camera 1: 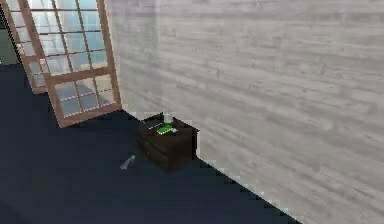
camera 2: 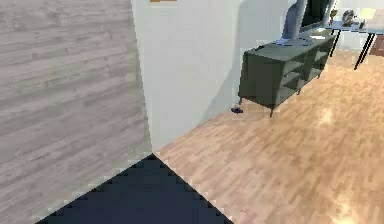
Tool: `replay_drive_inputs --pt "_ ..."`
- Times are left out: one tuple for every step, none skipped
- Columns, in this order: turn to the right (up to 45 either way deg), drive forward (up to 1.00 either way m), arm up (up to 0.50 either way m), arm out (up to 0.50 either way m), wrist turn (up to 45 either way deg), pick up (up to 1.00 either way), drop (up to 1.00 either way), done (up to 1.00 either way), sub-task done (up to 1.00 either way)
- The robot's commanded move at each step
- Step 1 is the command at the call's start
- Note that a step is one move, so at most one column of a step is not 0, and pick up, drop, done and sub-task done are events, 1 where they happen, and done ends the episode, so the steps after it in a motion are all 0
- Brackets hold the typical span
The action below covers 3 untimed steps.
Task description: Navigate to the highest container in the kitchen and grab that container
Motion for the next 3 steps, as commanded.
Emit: replay_drive_inputs --pt "-30.0 0.00 0.00 0.00 0.0 0.00 0.00 0.00 0.00" --pt "-3.0 0.00 0.00 0.00 0.0 0.00 0.00 0.00 0.00" --pt "0.0 1.00 0.00 0.00 0.0 0.00 0.00 0.00 0.00"
